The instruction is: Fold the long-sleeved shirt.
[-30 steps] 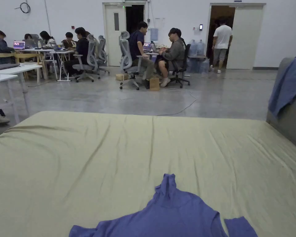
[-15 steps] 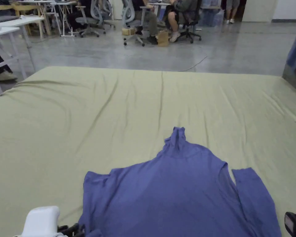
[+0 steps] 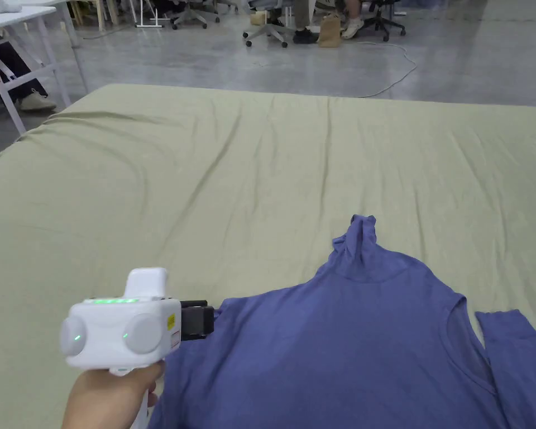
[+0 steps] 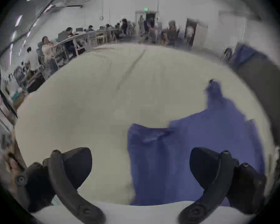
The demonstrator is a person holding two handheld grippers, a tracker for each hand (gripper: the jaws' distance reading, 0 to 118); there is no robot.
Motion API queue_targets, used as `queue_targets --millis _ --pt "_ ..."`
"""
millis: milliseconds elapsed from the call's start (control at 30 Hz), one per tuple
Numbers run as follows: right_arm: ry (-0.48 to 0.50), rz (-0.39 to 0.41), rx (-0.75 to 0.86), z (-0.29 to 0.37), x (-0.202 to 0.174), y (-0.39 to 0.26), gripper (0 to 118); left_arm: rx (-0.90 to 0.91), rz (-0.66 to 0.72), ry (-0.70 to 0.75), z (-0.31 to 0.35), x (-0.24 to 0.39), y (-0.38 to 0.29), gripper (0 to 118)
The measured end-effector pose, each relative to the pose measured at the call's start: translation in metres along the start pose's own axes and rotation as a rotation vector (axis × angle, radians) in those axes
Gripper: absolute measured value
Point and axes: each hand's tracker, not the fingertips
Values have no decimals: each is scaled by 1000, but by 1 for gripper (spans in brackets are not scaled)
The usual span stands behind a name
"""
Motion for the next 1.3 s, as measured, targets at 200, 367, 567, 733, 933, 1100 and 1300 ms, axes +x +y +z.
queue_targets --millis 200,367,567,733,933,1100,1300 --pt "-26 37 -62 -55 3 33 0 -46 -50 -4 -60 8 -14 11" --pt "138 7 -120 -133 15 117 37 -49 187 -223 -24 -20 -12 1" --pt "-21 181 -228 -270 0 220 116 35 172 -221 23 -40 6 1" --pt "-184 251 -456 -368 -4 218 111 51 245 -246 26 -47 11 1" --pt "-79 327 -387 -351 -23 206 1 45 317 -261 24 -55 2 1" --pt "-95 391 -205 -261 -33 191 1 86 374 -308 54 -57 -2 1" --pt "-62 292 60 -98 -22 154 1 181 388 -348 117 -52 -11 1"
